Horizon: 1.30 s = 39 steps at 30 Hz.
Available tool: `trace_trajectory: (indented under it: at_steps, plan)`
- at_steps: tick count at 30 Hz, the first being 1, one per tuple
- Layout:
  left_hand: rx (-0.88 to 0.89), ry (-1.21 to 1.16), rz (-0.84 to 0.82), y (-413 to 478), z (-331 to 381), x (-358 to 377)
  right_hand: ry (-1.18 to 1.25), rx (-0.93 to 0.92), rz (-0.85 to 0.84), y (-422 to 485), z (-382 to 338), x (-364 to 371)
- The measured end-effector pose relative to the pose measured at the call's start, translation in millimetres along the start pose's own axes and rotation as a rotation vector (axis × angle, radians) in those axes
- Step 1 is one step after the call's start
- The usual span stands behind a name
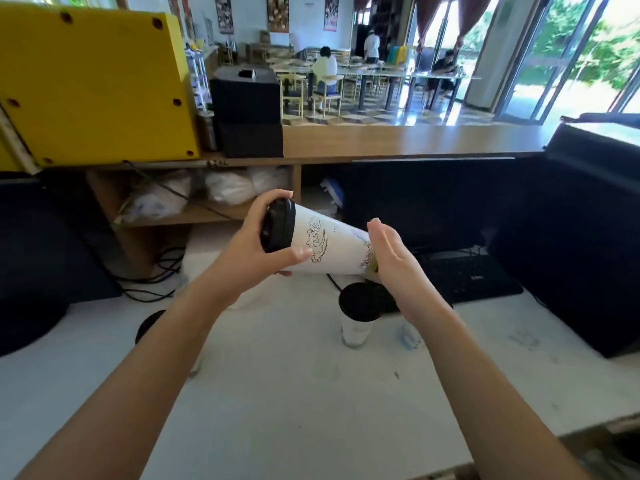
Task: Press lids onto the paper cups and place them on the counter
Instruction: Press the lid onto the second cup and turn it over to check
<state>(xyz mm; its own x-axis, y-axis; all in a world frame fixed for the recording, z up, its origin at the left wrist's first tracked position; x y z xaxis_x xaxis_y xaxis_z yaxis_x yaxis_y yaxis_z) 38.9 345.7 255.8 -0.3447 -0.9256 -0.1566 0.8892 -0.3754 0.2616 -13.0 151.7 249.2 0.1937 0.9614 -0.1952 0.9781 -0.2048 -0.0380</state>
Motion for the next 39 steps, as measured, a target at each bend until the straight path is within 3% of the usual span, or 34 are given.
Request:
trace_trajectory:
  at_steps: [3, 8, 11, 15, 18, 21, 24, 27, 30, 33, 39]
  plan:
    - [0.100, -0.022, -0.060, -4.3, -0.6, 1.1, 0.170, 0.200, -0.113, 0.9, -5.1, -4.0]
    - [0.158, 0.026, -0.196, -1.7, -5.5, -0.7, 0.232, 0.113, -0.056, -0.3, -3.5, -3.7]
    - [0.014, 0.000, -0.205, 4.6, -13.1, -6.7, 0.231, -0.005, -0.035, -1.7, 1.7, -1.2]
    - [-0.325, -0.394, -0.164, 13.9, -20.6, -10.4, 0.250, -0.168, -0.078, -3.1, 1.5, -0.7]
    - [-0.394, -0.433, -0.169, 13.5, -22.8, -6.4, 0.179, -0.262, -0.146, -1.0, 2.8, -1.2]
    - [-0.318, -0.378, -0.086, 10.9, -25.1, -4.0, 0.190, -0.219, -0.191, 3.1, 9.6, -2.6]
    - [-0.122, -0.165, -0.019, 5.5, -20.9, -2.4, 0.289, 0.016, -0.145, 7.5, 12.7, 0.3]
    - [0.062, 0.007, -0.055, -0.7, -15.2, -0.5, 0.300, 0.208, -0.141, 9.7, 11.7, 5.4]
    - [0.127, 0.066, -0.106, -3.0, -13.8, -3.6, 0.382, 0.152, -0.169, 8.4, 11.5, 5.9]
    - [0.015, 0.025, -0.141, -0.2, -16.2, -8.0, 0.376, -0.003, -0.154, 7.0, 14.1, 2.3]
    - [-0.355, -0.321, -0.135, 12.0, -19.2, -10.0, 0.394, -0.235, -0.274, 2.8, 12.5, 2.0]
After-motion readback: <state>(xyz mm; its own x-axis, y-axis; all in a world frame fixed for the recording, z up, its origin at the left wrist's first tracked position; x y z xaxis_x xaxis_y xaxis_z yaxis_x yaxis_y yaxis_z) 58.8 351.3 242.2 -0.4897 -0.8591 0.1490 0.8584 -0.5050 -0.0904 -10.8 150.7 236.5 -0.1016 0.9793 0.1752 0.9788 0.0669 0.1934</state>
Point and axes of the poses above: each hand's wrist, its own y-axis towards the middle knuckle, its own x-axis out of the palm, z = x × y, the point moved 2 cm from there along y, towards the middle knuckle, and after that the axes turned 1 degree about -y, right-handed, at the moved point
